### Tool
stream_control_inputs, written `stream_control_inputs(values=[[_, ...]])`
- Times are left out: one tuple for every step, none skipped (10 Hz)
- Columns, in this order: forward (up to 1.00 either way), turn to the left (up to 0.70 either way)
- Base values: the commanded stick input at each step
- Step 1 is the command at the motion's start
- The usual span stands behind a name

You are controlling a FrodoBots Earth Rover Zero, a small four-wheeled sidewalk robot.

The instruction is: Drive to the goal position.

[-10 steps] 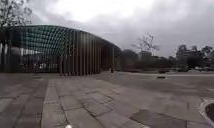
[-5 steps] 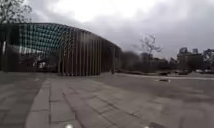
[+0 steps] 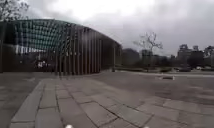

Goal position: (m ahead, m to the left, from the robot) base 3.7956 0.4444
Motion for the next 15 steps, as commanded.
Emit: stream_control_inputs(values=[[0.70, 0.00], [0.70, 0.00], [0.70, 0.00], [0.70, 0.00], [0.70, 0.00], [0.70, 0.00], [0.70, 0.00], [0.70, -0.15], [0.70, -0.35], [0.70, -0.34], [0.70, -0.28], [0.70, -0.06], [0.70, -0.02], [0.70, 0.00], [0.70, 0.00]])
